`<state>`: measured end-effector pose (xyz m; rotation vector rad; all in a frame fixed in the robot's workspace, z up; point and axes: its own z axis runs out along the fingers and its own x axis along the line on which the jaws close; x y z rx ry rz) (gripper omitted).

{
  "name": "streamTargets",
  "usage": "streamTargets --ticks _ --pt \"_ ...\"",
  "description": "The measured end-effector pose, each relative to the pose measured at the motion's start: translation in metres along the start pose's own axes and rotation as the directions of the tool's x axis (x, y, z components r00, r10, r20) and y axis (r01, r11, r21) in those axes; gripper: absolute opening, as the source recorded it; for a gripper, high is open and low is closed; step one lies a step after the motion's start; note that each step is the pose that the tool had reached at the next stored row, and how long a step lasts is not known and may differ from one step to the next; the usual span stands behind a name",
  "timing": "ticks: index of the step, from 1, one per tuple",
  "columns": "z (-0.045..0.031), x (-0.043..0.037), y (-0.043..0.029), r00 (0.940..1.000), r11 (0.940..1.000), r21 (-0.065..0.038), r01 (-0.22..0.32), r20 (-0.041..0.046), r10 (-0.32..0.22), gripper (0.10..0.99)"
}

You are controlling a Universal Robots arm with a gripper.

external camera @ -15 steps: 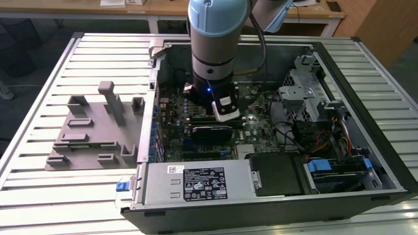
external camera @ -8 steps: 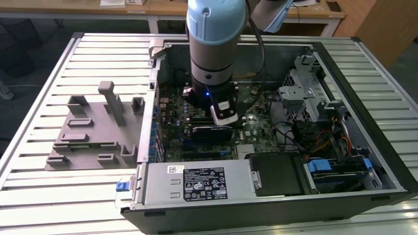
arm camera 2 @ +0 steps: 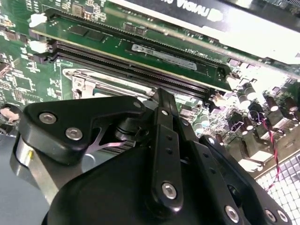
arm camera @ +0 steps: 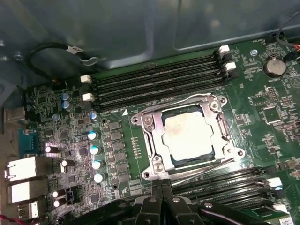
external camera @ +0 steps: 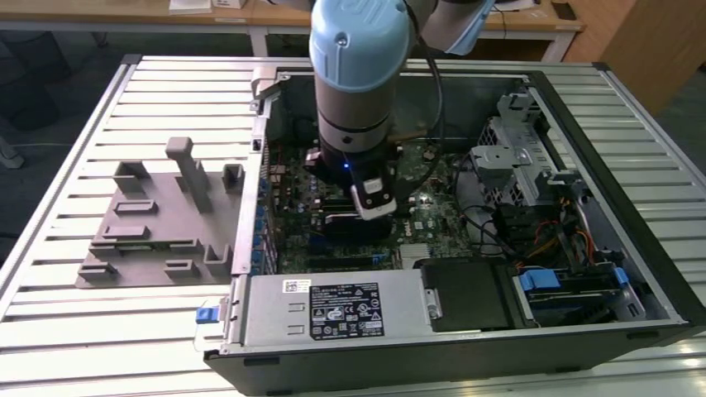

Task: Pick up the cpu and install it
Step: 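Install the second cpu locking lever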

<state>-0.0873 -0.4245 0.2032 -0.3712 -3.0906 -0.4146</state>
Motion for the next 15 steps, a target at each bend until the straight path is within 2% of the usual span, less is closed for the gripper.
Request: streamTargets --ticks 7,13,15 --pt "0.0038 0.0008 -0.0037 1.0 0.9994 -0.036 -0.001 -0.0086 0.001 0.106" --pt "0.0092 0.0019 -0.0055 0.9999 0.9988 -0.049 -0.002 -0.0118 0.001 0.106" --pt "0.0104 0.0025 -0.0059 0.9999 0.9984 -0.057 -0.002 -0.0136 0.001 0.106"
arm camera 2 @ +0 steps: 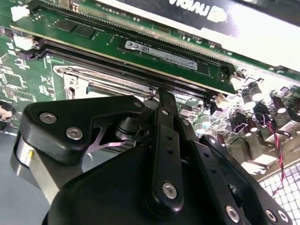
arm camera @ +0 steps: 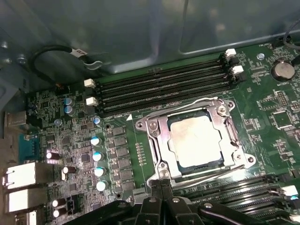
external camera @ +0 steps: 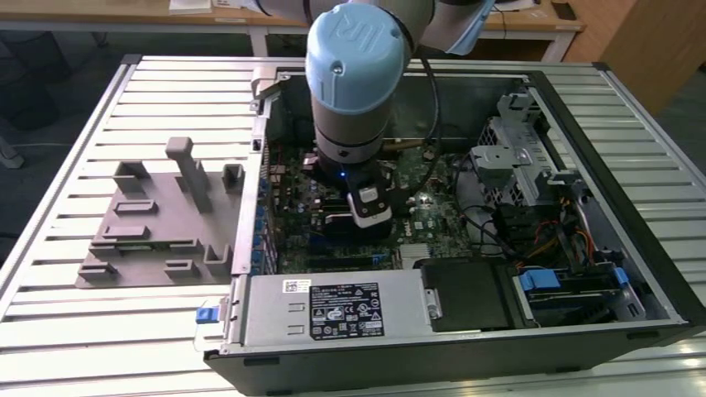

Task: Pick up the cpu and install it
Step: 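Install the second cpu locking lever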

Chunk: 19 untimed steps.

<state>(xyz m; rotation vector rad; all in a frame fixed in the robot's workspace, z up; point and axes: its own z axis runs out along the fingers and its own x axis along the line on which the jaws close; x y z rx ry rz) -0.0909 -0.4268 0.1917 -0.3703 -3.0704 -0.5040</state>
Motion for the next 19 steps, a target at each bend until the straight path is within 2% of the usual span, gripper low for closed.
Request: streamTargets --ticks 5,14,17,19 --pt "0.0022 0.0021 -0.0005 1.0 0.9999 -0.012 0.0 -0.0028 0.0 0.106" --pt "0.0054 0.0079 -0.0012 1.0 0.9999 -0.012 0.0 -0.0029 0.0 0.106" --pt "0.0017 0.0081 0.0002 1.0 0.9999 -0.013 0.0 -0.0027 0.0 0.106" --pt "-0.004 0.0084 0.002 1.0 0.9999 -0.012 0.0 -0.0028 0.0 0.106"
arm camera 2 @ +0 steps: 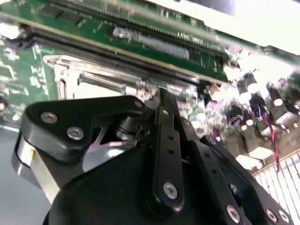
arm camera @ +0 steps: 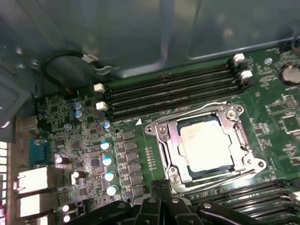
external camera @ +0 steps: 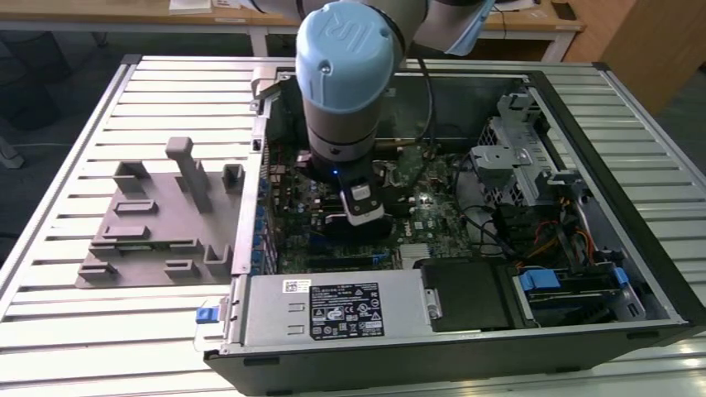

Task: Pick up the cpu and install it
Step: 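Install the second cpu locking lever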

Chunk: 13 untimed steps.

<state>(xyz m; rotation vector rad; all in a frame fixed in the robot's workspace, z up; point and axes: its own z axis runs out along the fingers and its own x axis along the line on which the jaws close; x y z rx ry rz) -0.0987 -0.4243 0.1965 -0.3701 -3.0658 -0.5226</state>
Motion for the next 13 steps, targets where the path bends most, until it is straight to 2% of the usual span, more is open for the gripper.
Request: streamTargets --ticks 4,7,9,12,13 --pt "-0.0133 0.0007 0.0047 1.0 1.0 0.001 0.0 0.0001 0.0 0.106" --pt "-0.0233 0.0013 0.0083 1.0 1.0 0.006 0.0 0.0013 0.0 0.106" --pt "-0.0282 0.0016 0.0102 1.0 0.9999 0.013 0.0 0.0031 0.0 0.106" --pt "-0.0316 0.0019 0.0119 1.0 0.9994 0.035 0.001 0.0082 -0.001 0.106" --pt "-0.0316 0.0018 0.0119 1.0 0.9994 0.035 0.001 0.0082 -0.001 0.106"
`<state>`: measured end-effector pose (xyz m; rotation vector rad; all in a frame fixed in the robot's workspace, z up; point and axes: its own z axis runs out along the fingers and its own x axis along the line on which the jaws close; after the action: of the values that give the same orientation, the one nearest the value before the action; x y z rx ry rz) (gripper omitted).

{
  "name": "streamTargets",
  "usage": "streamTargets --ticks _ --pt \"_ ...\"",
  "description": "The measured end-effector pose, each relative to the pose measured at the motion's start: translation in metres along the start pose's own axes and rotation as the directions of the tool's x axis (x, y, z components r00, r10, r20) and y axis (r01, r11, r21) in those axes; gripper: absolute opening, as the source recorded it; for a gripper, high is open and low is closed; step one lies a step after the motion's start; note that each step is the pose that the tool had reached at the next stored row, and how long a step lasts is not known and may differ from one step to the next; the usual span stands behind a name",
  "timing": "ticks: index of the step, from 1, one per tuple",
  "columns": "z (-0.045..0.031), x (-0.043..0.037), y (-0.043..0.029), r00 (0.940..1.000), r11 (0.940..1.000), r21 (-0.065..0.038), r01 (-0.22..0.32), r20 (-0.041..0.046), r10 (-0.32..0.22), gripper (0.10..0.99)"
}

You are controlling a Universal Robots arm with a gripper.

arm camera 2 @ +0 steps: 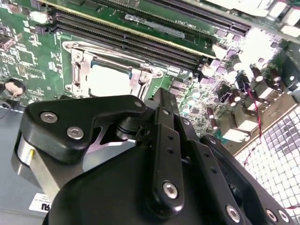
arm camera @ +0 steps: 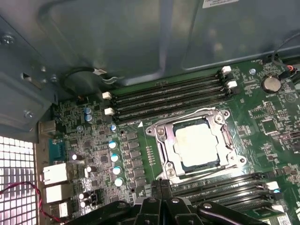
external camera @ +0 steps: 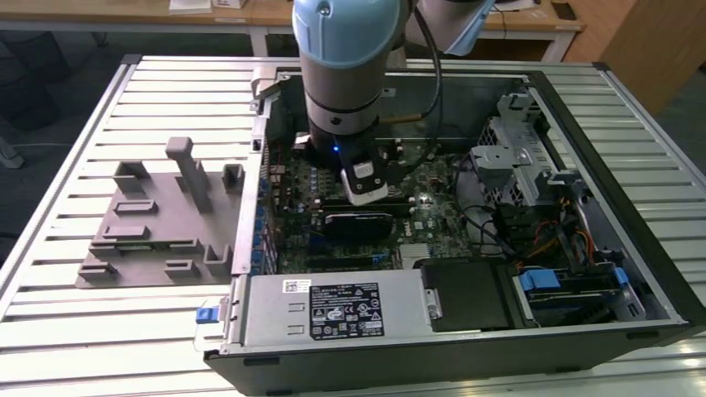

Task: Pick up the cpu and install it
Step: 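Install the second cpu locking lever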

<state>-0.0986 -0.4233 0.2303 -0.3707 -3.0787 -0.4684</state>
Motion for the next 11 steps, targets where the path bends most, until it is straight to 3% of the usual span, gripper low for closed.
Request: streamTargets --ticks 3,4,11 --pt "0.0 0.0 0.0 1.0 1.0 0.001 0.0 0.0002 0.0 0.106" --pt "0.0001 0.0001 0.0003 1.0 1.0 0.006 0.0 0.0014 0.0 0.106" --pt "0.0015 0.0 0.0047 0.9997 0.995 0.1 -0.002 0.025 -0.001 0.106"
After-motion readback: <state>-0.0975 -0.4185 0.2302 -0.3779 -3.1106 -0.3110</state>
